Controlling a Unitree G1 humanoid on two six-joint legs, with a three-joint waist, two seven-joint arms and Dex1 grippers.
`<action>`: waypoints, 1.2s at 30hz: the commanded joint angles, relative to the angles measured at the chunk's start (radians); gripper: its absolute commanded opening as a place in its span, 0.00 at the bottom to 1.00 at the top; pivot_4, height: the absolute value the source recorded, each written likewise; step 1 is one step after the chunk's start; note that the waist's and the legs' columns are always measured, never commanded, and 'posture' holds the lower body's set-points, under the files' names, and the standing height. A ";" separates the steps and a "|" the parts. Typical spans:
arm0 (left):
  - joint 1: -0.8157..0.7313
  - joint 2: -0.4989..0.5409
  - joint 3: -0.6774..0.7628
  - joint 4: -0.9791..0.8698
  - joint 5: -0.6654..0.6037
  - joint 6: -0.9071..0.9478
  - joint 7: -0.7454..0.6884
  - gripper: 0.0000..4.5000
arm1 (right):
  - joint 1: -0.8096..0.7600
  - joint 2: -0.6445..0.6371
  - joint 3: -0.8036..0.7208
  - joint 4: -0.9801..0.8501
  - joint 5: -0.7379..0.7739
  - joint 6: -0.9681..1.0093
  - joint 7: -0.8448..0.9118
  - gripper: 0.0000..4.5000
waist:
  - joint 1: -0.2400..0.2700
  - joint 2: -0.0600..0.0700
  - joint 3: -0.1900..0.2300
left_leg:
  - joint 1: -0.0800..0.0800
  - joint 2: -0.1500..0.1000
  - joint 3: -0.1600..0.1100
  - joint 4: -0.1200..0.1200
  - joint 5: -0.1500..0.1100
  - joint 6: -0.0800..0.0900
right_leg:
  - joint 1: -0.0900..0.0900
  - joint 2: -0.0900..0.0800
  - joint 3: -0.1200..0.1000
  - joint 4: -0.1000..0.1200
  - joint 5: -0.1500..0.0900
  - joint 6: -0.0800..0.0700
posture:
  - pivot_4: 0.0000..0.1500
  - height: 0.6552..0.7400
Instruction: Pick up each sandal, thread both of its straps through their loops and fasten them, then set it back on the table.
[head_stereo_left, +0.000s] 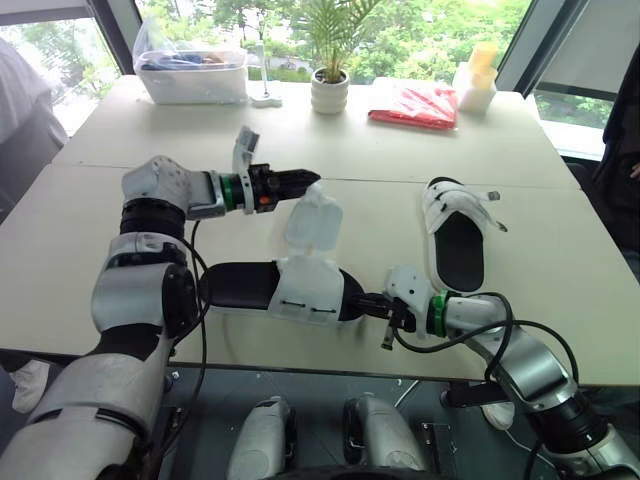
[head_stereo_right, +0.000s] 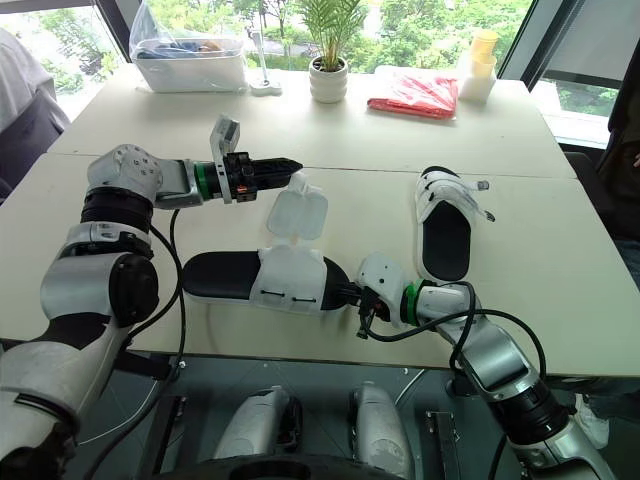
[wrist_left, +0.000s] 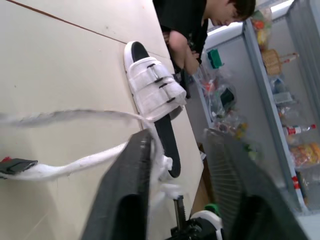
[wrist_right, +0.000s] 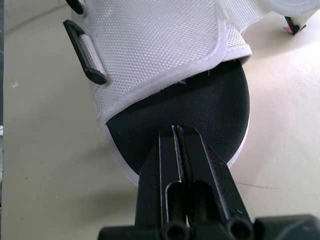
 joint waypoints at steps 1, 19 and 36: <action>-0.043 0.003 0.013 0.003 -0.003 -0.023 -0.015 0.01 | 0.016 -0.003 0.016 0.040 -0.028 0.042 -0.005 0.00 | 0.000 0.000 0.000 | 0.000 0.000 0.000 0.000 0.000 0.000 | 0.000 0.000 0.000 0.000 0.000 0.000 | 1.00 0.81; 0.167 0.148 -0.235 -0.509 -0.045 -0.121 -0.452 0.01 | 0.011 -0.011 0.015 0.036 -0.031 0.044 0.006 0.00 | 0.001 0.001 0.000 | -0.001 0.000 0.001 -0.003 -0.001 0.001 | -0.002 -0.003 0.001 -0.001 -0.002 -0.008 | 1.00 0.81; 0.588 0.262 -0.402 -0.651 0.340 -1.926 -0.718 0.01 | 0.019 -0.033 0.028 0.053 -0.058 0.012 0.037 0.00 | 0.003 0.005 -0.002 | 0.000 0.000 0.001 -0.008 0.000 0.000 | -0.004 -0.003 0.001 -0.004 -0.003 -0.013 | 1.00 0.81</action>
